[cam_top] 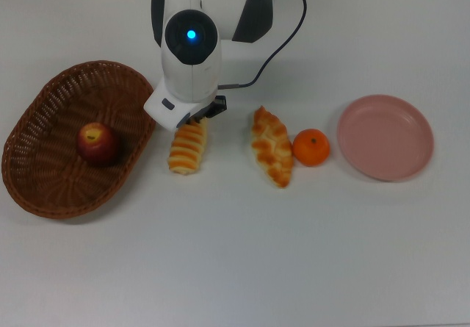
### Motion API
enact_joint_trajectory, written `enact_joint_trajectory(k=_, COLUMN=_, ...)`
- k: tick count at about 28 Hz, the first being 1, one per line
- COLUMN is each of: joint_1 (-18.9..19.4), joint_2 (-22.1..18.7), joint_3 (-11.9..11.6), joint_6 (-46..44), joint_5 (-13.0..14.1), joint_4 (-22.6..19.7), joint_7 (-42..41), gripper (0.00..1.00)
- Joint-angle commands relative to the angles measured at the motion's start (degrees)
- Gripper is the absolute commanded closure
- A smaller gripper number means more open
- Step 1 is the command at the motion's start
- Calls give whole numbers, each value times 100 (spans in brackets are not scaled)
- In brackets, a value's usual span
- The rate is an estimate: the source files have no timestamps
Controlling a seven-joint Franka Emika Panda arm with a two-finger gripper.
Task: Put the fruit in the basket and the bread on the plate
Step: 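Move the gripper to the striped bread roll and grasp it, then carry the striped roll onto the pink plate and release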
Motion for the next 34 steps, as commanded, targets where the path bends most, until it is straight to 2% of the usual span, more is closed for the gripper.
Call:
enact_joint_trajectory(k=1, joint_1=270, joint_2=-270, joint_3=-28, joint_6=71, joint_5=-77, joint_4=30, joint_7=402, gripper=84)
enact_joint_trajectory(k=9, joint_1=903, joint_2=-771, joint_3=-37, joint_6=62, joint_5=-103, joint_4=65, joint_7=657, gripper=84)
enact_joint_trajectory(k=10, joint_1=1060, joint_2=-806, joint_3=-37, joint_6=53, joint_5=-103, joint_4=196, joint_7=701, gripper=84)
enact_joint_trajectory(k=15, joint_1=1535, joint_2=-798, joint_3=-28, joint_6=-88, joint_5=-112, joint_4=390, joint_7=1078, gripper=84)
enact_joint_trajectory(k=25, joint_1=2633, joint_2=-762, joint_3=-28, joint_6=-96, joint_5=-288, joint_4=399, joint_7=2088, gripper=84)
enact_joint_trajectory(k=30, joint_1=3030, joint_2=-701, joint_3=-19, joint_6=-96, joint_5=-288, joint_4=399, joint_7=2353, gripper=83)
enact_joint_trajectory(k=34, joint_1=3215, joint_2=-517, joint_3=104, joint_6=-96, joint_5=-288, joint_4=416, joint_7=2520, gripper=82)
